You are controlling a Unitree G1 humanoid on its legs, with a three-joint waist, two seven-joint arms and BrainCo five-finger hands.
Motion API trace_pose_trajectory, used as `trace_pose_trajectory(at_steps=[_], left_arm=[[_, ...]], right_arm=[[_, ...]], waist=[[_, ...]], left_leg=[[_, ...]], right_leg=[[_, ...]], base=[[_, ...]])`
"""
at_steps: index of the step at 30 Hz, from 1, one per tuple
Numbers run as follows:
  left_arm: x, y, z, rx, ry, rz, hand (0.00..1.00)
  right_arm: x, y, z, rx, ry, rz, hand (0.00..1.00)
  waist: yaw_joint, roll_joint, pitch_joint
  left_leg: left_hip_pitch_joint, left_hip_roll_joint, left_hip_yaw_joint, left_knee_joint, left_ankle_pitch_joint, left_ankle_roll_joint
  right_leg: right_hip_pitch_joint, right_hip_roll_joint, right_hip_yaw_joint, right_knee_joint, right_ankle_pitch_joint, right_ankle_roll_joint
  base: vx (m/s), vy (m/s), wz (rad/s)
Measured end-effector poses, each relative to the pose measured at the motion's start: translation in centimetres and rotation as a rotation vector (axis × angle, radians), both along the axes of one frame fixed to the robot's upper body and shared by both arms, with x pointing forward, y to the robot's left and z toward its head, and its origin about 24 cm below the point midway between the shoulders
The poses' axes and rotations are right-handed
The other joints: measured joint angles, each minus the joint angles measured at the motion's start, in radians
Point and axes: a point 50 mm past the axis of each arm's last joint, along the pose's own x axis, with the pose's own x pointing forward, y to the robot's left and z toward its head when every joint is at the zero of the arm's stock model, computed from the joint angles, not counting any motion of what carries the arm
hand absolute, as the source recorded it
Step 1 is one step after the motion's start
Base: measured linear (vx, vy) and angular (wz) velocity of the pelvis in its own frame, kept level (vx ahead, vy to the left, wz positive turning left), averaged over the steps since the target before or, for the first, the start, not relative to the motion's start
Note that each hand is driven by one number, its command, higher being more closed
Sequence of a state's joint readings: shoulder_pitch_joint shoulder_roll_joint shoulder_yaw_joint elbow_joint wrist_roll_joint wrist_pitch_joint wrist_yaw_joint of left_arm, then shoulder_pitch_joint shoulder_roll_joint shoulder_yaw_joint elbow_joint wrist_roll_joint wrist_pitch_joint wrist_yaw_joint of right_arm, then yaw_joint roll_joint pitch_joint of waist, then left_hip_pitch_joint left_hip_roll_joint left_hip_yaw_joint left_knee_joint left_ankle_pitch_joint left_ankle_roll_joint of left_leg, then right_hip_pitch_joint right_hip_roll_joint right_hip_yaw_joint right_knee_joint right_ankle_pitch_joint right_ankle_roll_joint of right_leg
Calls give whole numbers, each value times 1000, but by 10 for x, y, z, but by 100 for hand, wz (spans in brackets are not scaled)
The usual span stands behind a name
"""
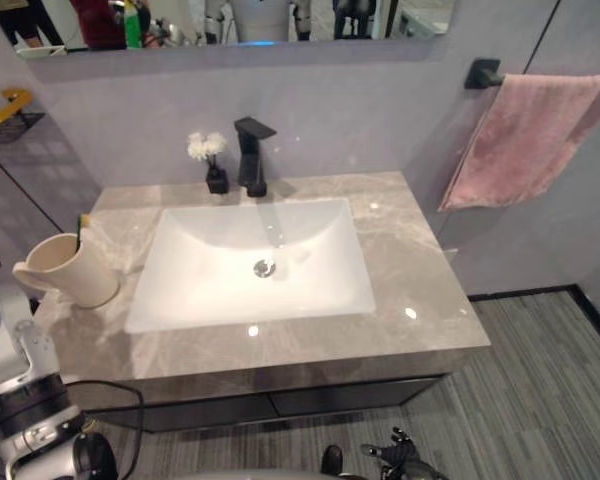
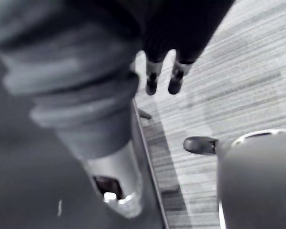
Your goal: Organize washtable
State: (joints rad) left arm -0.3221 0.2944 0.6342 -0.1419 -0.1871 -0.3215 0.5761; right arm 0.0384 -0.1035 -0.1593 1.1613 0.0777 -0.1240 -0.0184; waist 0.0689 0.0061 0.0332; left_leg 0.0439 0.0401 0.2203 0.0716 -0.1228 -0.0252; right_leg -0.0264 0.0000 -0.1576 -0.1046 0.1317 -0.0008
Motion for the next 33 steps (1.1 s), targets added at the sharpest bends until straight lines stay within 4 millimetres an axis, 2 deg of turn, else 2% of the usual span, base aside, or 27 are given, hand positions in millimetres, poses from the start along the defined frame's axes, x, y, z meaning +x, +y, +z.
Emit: trace_pose_trajectory(at_steps=[3,12,22,33], left_arm=[[1,0,4,7,-12,-2,100],[12,9,-11,-39,74,3,100],[14,9,-13,-51,83,-12,100],[22,17,-41,-126,211,-6,100]], right_arm=[[-2,0,0,0,5,-1,0],[-11,-1,-2,1,28,-10,0],[-14,3,-3,9,31,-19,0],[-10,2,-1,2,3,-19,0]], waist=[[-1,0,0],[-1,-4,-3],[-4,-14,-11],[-14,2,-7]], left_leg=[[-4,-1,5,0,0,0],[-6,-5,7,1,0,1],[-17,-6,31,8,0,1],[0,-7,39,-21,1,1]], right_leg=[[-9,1,5,0,4,-2],[-14,-1,18,0,8,1],[-33,-1,34,0,19,3],[-28,-1,33,0,15,8]], base=[[-7,-11,-10],[2,-2,-1],[-8,-6,-6],[6,0,-1]])
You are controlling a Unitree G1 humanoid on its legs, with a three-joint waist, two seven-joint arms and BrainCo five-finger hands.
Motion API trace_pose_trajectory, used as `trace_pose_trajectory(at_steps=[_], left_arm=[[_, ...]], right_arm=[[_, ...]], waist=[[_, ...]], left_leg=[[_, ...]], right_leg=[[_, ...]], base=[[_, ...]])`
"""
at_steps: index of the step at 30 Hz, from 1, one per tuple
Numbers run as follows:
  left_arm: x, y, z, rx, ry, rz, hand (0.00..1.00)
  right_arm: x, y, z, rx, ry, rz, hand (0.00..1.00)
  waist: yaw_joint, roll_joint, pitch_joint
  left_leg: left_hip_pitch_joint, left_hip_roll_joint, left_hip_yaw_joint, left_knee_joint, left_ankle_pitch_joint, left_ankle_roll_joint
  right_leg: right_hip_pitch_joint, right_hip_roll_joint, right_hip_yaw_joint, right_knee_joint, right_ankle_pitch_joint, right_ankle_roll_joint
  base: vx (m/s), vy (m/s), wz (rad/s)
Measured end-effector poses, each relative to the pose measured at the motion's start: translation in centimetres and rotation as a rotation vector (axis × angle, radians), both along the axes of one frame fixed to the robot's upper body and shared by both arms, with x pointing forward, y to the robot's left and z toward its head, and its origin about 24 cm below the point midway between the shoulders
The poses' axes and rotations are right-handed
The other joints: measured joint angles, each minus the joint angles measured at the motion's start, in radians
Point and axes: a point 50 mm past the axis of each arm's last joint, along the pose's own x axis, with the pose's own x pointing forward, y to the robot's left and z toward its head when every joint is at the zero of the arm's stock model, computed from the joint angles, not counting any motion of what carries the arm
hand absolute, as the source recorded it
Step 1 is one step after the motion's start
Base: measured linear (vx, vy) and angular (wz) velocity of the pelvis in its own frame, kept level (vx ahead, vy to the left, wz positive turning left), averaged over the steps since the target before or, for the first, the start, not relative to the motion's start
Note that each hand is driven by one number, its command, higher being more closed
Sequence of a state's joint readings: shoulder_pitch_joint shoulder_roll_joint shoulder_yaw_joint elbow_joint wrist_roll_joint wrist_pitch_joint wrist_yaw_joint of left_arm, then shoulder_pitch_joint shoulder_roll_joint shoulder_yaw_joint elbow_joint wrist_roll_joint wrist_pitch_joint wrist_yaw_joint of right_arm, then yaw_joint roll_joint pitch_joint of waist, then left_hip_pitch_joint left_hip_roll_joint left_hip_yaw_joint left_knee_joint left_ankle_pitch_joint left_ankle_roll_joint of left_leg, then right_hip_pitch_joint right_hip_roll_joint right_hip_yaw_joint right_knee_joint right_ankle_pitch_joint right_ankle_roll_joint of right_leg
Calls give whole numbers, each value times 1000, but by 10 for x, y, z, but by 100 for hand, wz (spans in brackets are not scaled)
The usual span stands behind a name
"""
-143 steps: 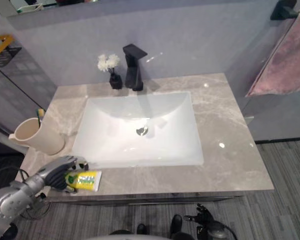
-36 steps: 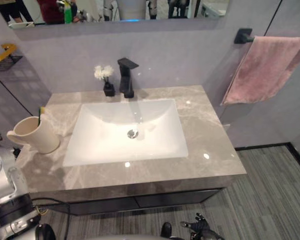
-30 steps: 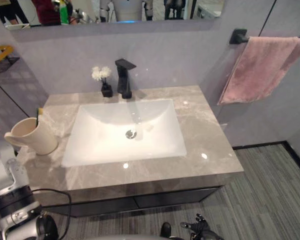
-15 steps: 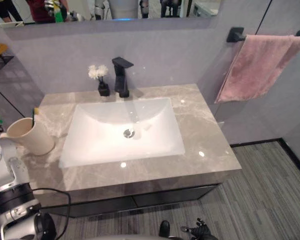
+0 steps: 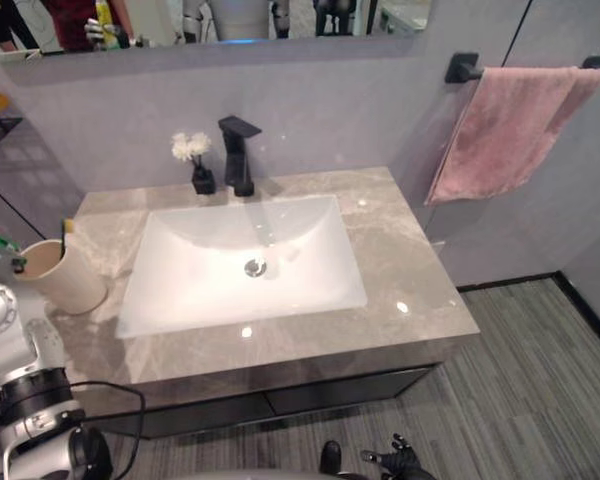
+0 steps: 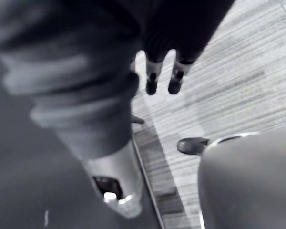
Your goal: Organize washtable
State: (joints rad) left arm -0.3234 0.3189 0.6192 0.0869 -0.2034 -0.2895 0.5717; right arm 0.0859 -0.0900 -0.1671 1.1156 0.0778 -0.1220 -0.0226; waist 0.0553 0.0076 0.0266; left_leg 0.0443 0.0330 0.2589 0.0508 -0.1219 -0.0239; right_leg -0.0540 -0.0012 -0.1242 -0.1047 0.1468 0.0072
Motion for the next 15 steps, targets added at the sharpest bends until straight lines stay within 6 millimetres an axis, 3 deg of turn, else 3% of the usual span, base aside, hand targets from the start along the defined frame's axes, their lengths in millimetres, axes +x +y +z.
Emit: trace_pose_trajectory(at_steps=[5,15], left_arm=[[-2,0,-5,0,23,1,100],[2,-8,-18,-19,78,-32,100]], right_arm=[[2,0,1,-1,-7,1,0],[2,-1,1,-4,-12,0,0]], waist=[[-15,11,3],[-16,19,6]], left_leg=[[7,-2,3,-8,0,1],[25,-5,3,-17,0,1]], right_leg=[[0,0,4,0,-2,3],[15,-1,4,0,-8,12]], base=[[36,2,-3],[1,-4,0]])
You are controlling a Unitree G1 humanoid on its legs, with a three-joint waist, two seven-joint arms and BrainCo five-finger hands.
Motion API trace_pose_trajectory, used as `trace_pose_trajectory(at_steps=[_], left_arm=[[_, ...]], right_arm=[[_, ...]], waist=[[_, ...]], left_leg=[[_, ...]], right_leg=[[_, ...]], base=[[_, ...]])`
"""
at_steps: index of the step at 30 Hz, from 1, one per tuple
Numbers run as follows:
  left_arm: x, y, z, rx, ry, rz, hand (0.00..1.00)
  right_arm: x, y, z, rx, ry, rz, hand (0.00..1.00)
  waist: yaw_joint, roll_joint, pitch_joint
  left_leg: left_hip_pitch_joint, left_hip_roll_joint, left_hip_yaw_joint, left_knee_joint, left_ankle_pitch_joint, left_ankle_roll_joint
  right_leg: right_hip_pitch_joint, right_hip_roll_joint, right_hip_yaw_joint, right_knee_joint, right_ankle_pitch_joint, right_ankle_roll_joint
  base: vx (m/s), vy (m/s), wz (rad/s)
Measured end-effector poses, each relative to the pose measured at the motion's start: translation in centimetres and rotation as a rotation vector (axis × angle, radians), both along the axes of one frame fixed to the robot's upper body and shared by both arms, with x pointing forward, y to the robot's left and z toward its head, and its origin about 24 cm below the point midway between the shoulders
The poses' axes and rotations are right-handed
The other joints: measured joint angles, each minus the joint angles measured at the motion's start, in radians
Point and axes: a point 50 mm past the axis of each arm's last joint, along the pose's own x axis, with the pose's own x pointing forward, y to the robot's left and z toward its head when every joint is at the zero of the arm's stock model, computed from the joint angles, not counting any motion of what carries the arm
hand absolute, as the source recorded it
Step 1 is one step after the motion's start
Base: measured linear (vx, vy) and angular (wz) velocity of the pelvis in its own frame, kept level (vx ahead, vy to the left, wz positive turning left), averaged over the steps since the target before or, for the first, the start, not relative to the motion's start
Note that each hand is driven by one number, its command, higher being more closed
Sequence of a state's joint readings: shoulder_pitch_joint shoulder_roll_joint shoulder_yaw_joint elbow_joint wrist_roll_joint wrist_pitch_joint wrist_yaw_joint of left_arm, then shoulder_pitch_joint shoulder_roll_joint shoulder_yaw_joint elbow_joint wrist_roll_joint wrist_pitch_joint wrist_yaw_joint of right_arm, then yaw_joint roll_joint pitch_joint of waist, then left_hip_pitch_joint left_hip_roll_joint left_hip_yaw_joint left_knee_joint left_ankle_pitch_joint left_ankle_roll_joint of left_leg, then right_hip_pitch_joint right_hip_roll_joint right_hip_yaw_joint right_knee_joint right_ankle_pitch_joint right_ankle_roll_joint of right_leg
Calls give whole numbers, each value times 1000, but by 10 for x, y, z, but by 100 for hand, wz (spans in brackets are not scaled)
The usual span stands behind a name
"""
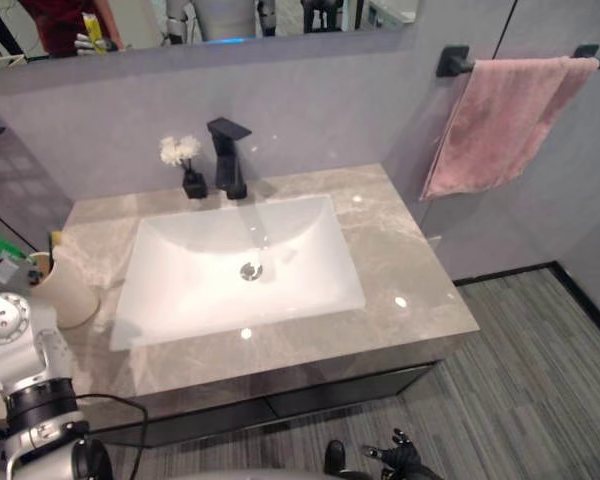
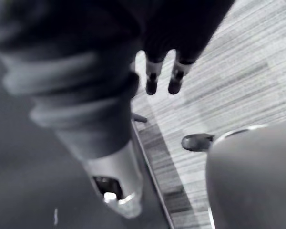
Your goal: Organize washtable
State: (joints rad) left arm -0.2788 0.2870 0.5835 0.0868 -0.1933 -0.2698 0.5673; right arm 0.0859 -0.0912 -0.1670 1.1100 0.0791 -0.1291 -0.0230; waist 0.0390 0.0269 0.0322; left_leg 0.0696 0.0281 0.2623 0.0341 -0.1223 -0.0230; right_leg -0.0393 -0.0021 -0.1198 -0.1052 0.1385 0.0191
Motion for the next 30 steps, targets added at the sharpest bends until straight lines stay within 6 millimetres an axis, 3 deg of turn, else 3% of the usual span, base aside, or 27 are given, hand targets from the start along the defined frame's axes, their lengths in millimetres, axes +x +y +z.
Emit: trace_pose_trajectory(at_steps=[15,30], left_arm=[[-7,1,-15,-5,70,9,100],[-14,0,-33,-34,138,1,100]], right_arm=[[2,-1,2,-5,-18,2,0],[4,1,2,-3,-24,10,0]], waist=[[-1,9,6],[1,-3,23]], left_leg=[[3,1,5,-1,-1,1],[3,1,6,-1,-2,2]], right_leg=[[0,1,6,0,-2,2],[1,1,5,0,-3,3]], base=[[-4,-11,0],[-1,-2,0]])
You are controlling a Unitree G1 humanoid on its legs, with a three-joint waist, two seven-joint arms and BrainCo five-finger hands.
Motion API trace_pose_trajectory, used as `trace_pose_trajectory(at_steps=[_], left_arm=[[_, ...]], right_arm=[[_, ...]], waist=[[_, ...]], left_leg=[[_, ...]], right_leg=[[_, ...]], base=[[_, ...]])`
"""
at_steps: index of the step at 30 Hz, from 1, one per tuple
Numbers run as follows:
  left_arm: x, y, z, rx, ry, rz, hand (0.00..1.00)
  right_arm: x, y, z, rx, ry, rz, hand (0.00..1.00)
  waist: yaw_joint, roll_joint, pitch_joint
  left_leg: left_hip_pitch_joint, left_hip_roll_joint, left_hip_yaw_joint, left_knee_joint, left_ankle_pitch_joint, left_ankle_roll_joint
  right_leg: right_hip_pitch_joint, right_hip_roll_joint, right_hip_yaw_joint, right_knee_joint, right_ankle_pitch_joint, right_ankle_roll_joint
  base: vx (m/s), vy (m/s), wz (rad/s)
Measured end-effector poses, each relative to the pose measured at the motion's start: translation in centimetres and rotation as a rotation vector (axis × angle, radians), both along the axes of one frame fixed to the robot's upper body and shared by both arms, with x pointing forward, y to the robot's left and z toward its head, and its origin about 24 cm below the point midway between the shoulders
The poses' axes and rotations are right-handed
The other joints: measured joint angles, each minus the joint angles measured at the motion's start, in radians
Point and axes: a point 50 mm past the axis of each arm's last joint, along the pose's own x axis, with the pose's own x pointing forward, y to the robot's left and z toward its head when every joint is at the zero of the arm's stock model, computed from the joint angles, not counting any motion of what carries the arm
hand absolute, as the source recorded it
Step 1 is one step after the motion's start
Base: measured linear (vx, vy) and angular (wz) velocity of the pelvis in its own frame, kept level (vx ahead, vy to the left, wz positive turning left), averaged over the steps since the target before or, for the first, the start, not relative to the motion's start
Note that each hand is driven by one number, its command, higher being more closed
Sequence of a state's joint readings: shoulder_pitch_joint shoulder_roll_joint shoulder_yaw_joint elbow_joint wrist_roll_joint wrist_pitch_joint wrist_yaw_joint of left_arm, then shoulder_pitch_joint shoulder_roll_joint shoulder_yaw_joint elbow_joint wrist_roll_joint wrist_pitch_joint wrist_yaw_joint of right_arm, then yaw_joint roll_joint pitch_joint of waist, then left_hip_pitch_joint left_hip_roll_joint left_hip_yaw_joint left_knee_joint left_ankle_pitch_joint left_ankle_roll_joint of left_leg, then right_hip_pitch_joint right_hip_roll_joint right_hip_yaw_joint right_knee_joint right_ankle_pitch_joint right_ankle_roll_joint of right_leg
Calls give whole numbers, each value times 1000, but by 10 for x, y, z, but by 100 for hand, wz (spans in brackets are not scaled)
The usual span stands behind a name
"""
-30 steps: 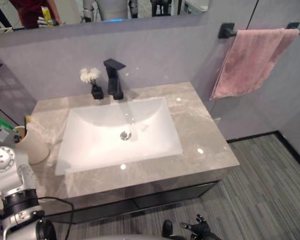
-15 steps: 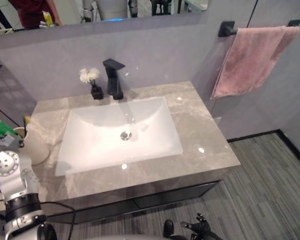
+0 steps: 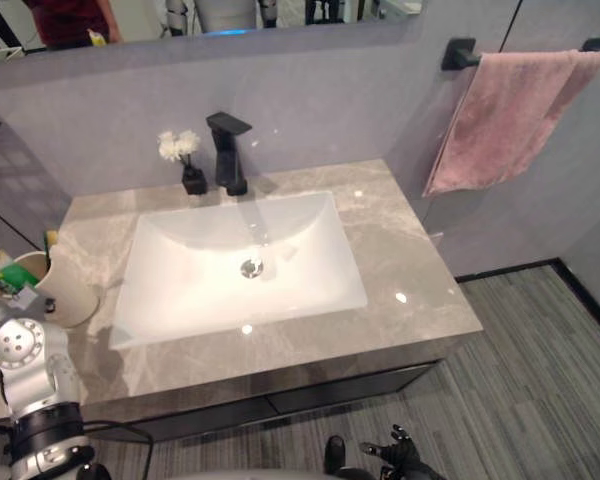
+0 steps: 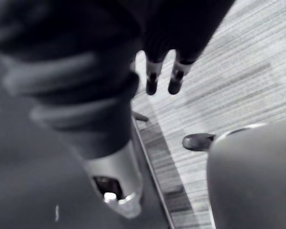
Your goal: Organize washtable
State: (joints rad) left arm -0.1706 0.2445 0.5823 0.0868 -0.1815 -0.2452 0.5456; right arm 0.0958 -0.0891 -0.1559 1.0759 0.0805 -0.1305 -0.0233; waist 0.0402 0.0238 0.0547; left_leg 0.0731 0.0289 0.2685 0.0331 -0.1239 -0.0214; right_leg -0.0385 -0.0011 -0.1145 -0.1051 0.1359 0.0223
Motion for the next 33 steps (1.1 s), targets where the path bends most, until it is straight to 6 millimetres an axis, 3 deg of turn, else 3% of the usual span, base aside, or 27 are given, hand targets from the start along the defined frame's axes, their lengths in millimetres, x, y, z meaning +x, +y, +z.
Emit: trace_pose_trajectory(at_steps=[3,4,15,33], left_arm=[[-1,-1,-3,-9,8,0,100],[-1,-1,-4,-11,10,0,0],[-6,-1,-12,-23,39,6,0],[-9,2,-9,-13,29,26,0]], right_arm=[[0,0,0,0,0,0,0],[0,0,0,0,0,0,0],[0,0,0,3,-3,-8,0],[-1,0,0,9,-5,-28,0]], waist=[[0,0,0],[0,0,0],[0,-5,3],[3,0,6]], left_leg=[[1,0,2,0,0,0],[1,0,3,0,0,0],[2,0,5,0,-1,1],[2,0,3,0,-1,1]], right_leg=[[0,0,2,0,0,0],[0,0,2,0,0,1],[0,0,3,0,-1,2],[1,0,0,0,-2,2]], base=[[0,0,0],[0,0,0],[0,0,0],[0,0,0]])
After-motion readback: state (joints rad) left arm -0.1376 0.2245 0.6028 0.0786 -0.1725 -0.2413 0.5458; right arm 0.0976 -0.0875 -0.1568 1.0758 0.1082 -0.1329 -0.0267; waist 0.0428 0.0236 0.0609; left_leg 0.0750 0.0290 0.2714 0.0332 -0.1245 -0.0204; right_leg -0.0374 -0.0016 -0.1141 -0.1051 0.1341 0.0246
